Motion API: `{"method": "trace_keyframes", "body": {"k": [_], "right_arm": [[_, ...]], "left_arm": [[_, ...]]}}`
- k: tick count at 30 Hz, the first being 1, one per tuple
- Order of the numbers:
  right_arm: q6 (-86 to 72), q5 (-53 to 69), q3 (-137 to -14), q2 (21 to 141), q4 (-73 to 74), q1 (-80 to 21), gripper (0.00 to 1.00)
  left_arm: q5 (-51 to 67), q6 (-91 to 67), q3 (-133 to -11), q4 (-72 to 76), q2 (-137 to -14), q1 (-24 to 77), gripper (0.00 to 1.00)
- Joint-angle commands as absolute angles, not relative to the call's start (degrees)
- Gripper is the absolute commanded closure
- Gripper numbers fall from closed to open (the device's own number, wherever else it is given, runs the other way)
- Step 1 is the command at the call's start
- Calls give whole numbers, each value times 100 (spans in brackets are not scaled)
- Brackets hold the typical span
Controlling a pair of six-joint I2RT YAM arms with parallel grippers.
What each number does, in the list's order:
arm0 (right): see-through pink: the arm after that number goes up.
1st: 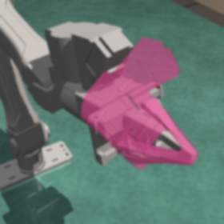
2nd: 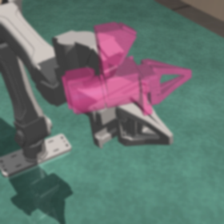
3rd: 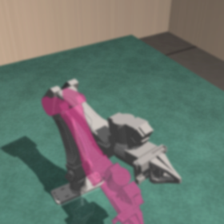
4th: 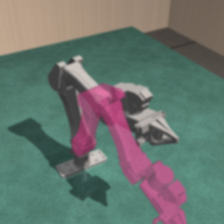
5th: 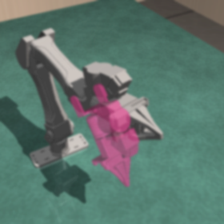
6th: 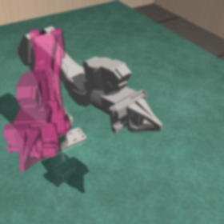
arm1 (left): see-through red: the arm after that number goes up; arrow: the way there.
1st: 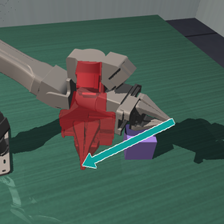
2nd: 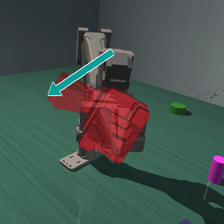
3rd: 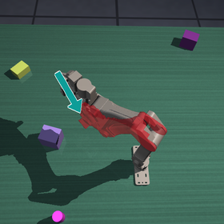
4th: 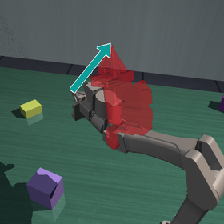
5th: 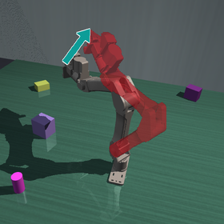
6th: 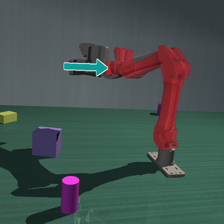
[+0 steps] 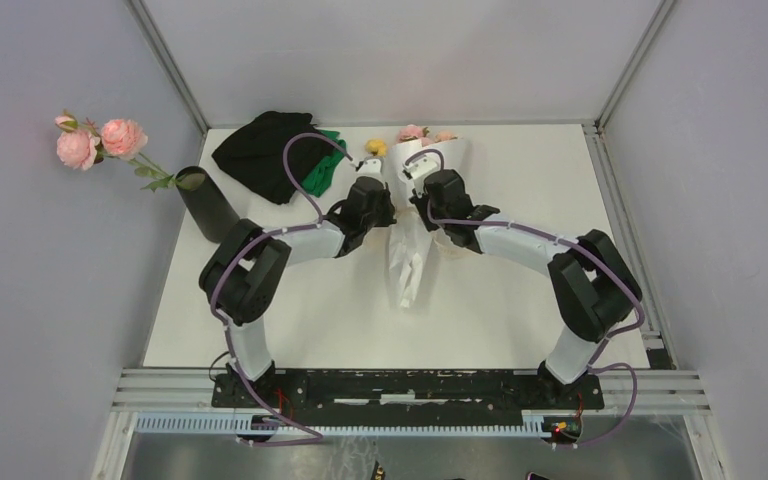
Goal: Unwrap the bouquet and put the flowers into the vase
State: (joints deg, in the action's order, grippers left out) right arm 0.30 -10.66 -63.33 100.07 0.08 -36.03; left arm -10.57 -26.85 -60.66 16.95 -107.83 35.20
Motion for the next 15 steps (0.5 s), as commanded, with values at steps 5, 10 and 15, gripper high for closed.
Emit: {"method": "trace_keyframes", "body": {"k": [5,10,15], "right_arm": [[5,-1319,-6248,9677,-132,-3560,100],[4,-1374,-6065,9829,-252,-3542,100],[-377,-1256,-5762,9726,-379,-3344,100]], "left_arm": [[-1328,-2707,-5933,1712,-9860,3517,92],[-1636,-2636,-5760,1511,-9344,3519,92],[-1854,-2686,-5586,1289,-9197,3428,92]]}}
